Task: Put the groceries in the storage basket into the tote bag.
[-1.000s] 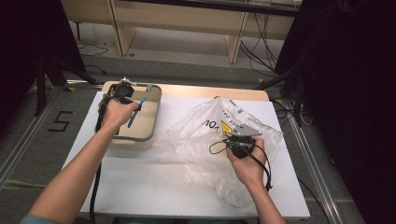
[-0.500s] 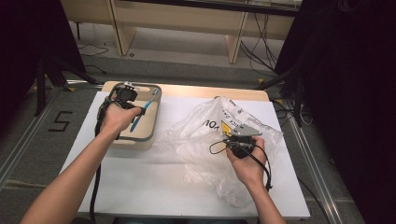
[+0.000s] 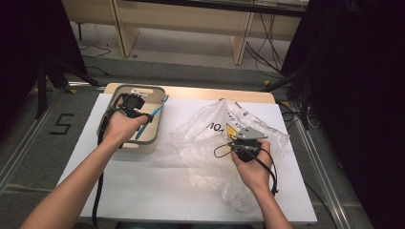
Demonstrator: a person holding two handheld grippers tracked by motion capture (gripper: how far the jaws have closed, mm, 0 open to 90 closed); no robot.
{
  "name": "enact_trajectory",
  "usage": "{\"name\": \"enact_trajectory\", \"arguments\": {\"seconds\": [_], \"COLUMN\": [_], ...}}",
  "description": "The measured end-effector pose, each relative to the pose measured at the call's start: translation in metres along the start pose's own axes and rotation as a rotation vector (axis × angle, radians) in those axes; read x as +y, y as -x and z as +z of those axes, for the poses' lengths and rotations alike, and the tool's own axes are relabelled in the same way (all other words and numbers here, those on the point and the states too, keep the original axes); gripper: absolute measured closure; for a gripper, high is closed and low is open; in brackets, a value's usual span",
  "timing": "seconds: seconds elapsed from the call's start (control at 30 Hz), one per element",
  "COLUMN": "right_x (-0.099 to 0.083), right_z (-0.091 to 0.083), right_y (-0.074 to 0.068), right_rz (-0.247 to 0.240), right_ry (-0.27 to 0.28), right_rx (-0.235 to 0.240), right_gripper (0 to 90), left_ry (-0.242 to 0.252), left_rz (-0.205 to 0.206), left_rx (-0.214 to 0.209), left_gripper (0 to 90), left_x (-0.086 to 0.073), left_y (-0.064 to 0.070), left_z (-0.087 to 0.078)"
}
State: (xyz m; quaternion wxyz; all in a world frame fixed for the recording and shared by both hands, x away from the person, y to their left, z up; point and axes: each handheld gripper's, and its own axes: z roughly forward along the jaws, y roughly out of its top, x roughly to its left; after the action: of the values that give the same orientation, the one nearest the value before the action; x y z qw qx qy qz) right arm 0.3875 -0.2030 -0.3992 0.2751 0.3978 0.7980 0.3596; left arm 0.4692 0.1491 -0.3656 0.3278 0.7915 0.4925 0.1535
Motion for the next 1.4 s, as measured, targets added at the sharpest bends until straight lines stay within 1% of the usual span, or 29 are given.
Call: {"name": "enact_trajectory", "arguments": {"seconds": [0.1,0.33,0.37,0.53,0.57,0.67,0.7,0.77,0.8,0.97,1.4], "right_x": [0.000,0.000,0.000,0.000,0.000,0.000,0.000,0.000,0.000,0.000,0.001], "right_z": [0.000,0.000,0.000,0.000,0.000,0.000,0.000,0.000,0.000,0.000,0.001], "right_y": [0.000,0.000,0.000,0.000,0.000,0.000,0.000,-0.001,-0.001,-0.001,-0.001], "right_rz": [0.000,-0.001,-0.001,0.002,0.001,0.003,0.003,0.002,0.001,0.001,0.000], "right_ry": [0.000,0.000,-0.001,-0.004,-0.003,-0.003,-0.003,-0.003,-0.003,-0.004,-0.005], "right_rx": [0.001,0.000,0.000,0.002,0.002,0.003,0.004,0.004,0.003,0.004,0.004], "right_gripper": [90.0,90.0,90.0,90.0,90.0,90.0,90.0,90.0,90.0,90.0,90.0], "left_ry": [-0.004,0.002,-0.002,0.004,0.002,-0.006,0.000,-0.003,0.001,-0.001,-0.007], "left_rz": [0.014,0.025,0.034,0.048,0.059,0.071,0.069,0.081,0.079,0.104,0.173], "left_rx": [-0.007,-0.022,-0.025,-0.043,-0.045,-0.059,-0.062,-0.067,-0.069,-0.101,-0.159], "left_gripper": [82.2,82.2,82.2,82.3,82.2,82.2,82.2,82.3,82.3,82.2,82.2], "left_x": [-0.002,-0.006,-0.007,-0.013,-0.014,-0.017,-0.018,-0.020,-0.021,-0.027,-0.040], "left_y": [0.003,0.008,0.009,0.014,0.015,0.018,0.019,0.021,0.023,0.031,0.057], "left_z": [-0.001,-0.003,-0.004,-0.005,-0.006,-0.007,-0.007,-0.009,-0.009,-0.012,-0.019]}}
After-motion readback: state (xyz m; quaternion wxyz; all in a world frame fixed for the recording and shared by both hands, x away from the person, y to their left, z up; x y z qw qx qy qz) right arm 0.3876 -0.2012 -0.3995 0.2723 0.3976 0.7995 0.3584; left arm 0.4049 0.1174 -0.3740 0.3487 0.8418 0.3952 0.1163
